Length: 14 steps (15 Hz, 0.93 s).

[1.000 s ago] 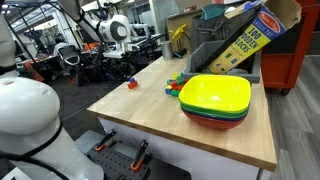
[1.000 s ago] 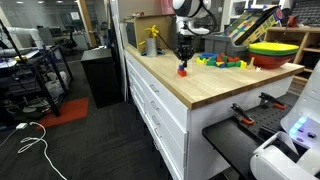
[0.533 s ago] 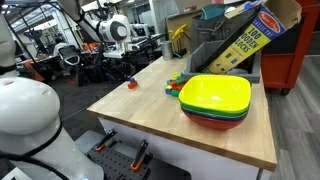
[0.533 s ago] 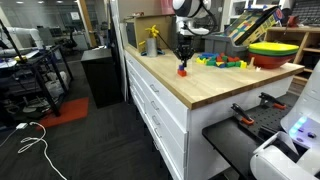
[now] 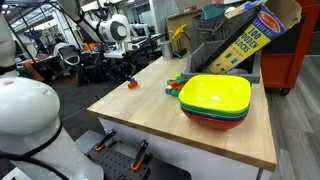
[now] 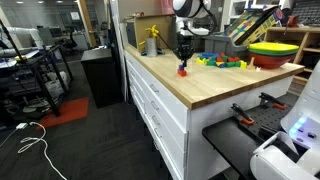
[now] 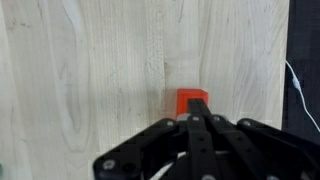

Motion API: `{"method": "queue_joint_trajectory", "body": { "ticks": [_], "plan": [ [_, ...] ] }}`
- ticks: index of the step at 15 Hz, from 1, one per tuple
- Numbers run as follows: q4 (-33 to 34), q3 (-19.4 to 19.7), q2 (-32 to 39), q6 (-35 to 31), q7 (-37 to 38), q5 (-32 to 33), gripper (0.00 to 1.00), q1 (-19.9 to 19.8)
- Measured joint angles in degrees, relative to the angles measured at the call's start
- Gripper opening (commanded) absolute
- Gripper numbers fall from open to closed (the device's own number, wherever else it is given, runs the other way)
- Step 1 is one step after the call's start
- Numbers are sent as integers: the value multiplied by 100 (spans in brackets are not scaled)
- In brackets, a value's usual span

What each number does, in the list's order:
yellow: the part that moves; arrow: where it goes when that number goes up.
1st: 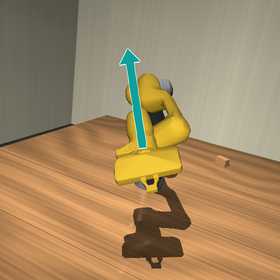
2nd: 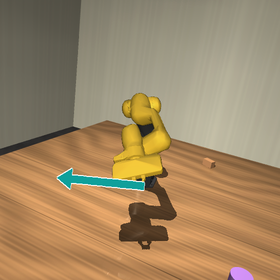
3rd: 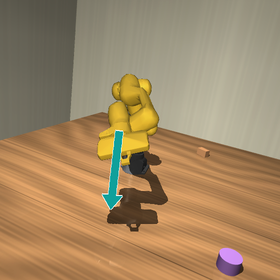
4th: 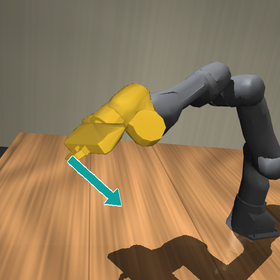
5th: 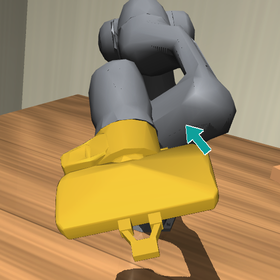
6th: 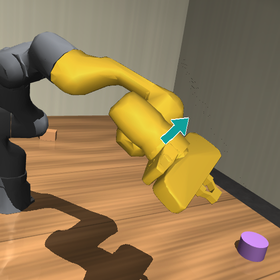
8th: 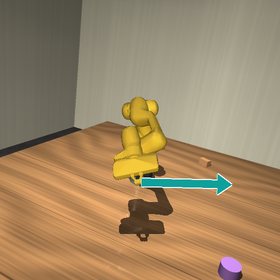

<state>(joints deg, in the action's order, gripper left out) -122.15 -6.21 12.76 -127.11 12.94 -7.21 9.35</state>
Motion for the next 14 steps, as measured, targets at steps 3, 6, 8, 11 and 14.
{"method": "queue_joint_trajectory", "body": {
  "ticks": [3, 6, 8, 11, 14],
  "plan": [
    [0, 0, 5, -32, 0, 36, 0, 6],
    [0, -1, 11, -59, 0, 47, 0, 13],
    [0, -1, 15, -73, 0, 60, 0, 15],
    [0, -1, 19, -82, 0, 94, 0, 15],
    [0, -1, 24, -85, 0, 135, 0, 15]
  ]
}}
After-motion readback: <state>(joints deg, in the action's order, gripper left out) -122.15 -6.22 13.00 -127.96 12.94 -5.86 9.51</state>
